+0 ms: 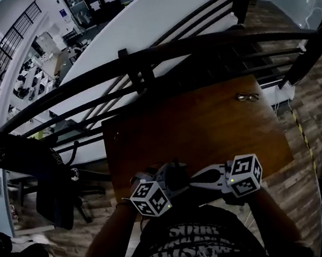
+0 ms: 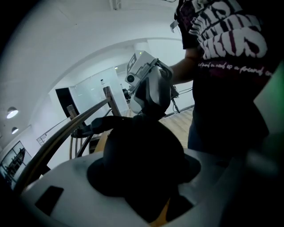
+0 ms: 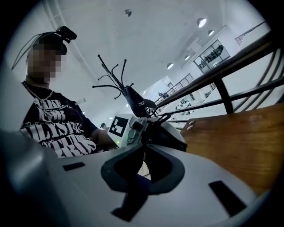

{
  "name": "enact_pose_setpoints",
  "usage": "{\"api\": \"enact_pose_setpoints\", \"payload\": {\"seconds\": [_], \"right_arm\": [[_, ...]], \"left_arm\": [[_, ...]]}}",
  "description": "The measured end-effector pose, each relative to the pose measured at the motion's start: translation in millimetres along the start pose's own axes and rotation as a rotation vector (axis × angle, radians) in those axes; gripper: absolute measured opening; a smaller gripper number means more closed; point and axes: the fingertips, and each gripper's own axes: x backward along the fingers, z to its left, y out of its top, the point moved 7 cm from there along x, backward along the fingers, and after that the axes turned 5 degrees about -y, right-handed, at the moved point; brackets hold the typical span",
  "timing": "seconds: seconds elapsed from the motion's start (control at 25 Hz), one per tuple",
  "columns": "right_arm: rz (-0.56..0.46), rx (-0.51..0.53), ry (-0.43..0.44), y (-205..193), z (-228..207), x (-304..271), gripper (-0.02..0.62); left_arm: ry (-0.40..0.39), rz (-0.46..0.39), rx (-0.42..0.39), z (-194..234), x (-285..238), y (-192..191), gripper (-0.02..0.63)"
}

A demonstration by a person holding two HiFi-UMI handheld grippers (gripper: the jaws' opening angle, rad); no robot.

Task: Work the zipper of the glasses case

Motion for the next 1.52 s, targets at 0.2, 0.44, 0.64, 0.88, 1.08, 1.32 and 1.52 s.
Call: {"api": "enact_pose_setpoints", "payload": {"seconds": [0.2, 0.44, 0.64, 0.88, 1.08, 1.32, 1.52], "right_arm": [[-0.002, -0.063, -0.008, 1, -4, -7, 0.0], [-0.003, -0.133, -0.001, -2, -1, -20, -0.002], [-0.019, -0.153, 0.013, -2, 6, -33, -0.002], [-0.044, -0.182, 0.035, -1, 19, -45, -0.002], [-0.074, -0.201, 0.071, 4, 33, -48, -0.002], [-0.114, -0.251, 0.135, 7, 44, -54, -0.001], [-0.094, -0.272, 0.117, -1, 43, -54, -0.002]], "left_arm": [[0.026, -0.011, 0.02, -4, 13, -1, 0.259], [0.007, -0.142, 0.072, -14, 39, -7, 0.256], [-0.016, -0.245, 0.099, -19, 56, -10, 0.256], [-0.057, -0.408, 0.123, -21, 88, 2, 0.255], [-0.092, -0.541, 0.116, -21, 110, 16, 0.255], [-0.128, -0.609, 0.084, -22, 129, 24, 0.255], [-0.182, -0.657, 0.116, -23, 139, 27, 0.255]]}}
